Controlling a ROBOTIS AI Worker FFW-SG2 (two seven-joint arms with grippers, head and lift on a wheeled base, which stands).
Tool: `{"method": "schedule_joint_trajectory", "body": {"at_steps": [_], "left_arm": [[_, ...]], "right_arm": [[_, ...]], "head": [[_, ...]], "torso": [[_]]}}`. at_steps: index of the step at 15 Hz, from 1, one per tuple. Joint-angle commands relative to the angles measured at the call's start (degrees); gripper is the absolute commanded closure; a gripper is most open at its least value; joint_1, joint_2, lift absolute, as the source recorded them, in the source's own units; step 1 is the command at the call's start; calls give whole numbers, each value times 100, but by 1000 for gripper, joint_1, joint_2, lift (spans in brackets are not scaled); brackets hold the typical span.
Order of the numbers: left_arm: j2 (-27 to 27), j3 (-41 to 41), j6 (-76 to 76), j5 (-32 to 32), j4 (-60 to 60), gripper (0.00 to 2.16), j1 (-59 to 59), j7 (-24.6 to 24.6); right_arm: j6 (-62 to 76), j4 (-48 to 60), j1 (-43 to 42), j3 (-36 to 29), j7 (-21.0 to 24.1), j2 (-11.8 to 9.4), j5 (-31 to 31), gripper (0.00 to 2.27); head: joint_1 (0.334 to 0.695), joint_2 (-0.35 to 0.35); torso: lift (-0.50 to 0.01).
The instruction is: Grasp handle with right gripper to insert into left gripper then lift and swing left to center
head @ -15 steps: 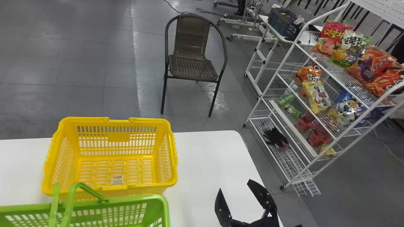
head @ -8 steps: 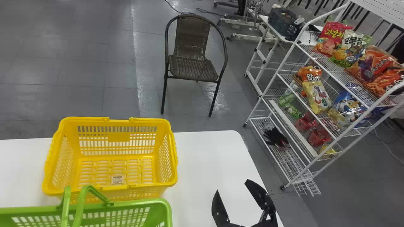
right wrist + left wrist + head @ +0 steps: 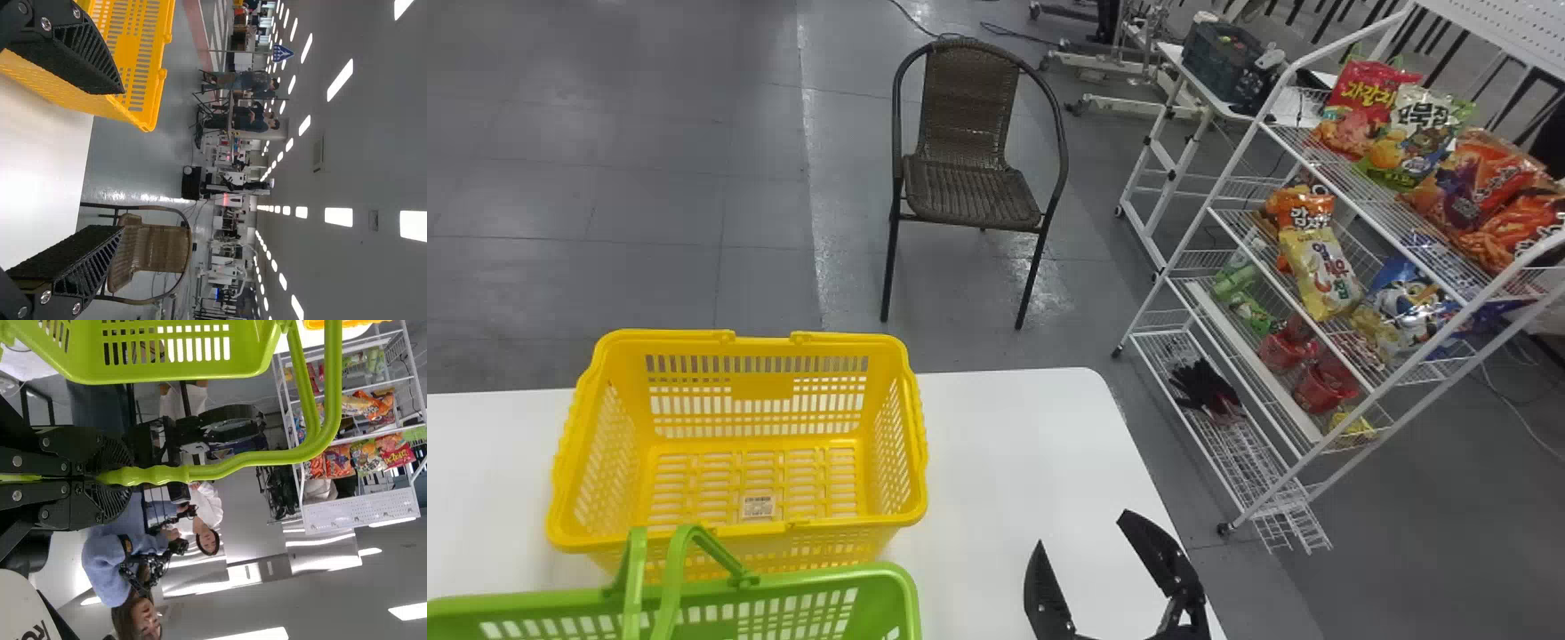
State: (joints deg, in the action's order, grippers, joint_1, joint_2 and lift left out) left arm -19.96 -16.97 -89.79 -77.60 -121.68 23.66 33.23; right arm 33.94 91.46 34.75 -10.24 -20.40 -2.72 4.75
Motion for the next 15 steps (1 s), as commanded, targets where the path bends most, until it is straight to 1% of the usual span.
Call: {"method": "schedule_joint_trajectory", "body": {"at_steps": [1, 15], "left_arm": [[10, 0, -24, -97, 56, 2138, -10, -63], [1, 9, -24, -185, 91, 2138, -2, -98]], "right_arm": [[2, 3, 5, -4, 1, 0, 0, 87], [2, 3, 14, 14, -17, 0, 0, 87]], "head": [[695, -350], [695, -350]], "torso": [[0], [0]]}}
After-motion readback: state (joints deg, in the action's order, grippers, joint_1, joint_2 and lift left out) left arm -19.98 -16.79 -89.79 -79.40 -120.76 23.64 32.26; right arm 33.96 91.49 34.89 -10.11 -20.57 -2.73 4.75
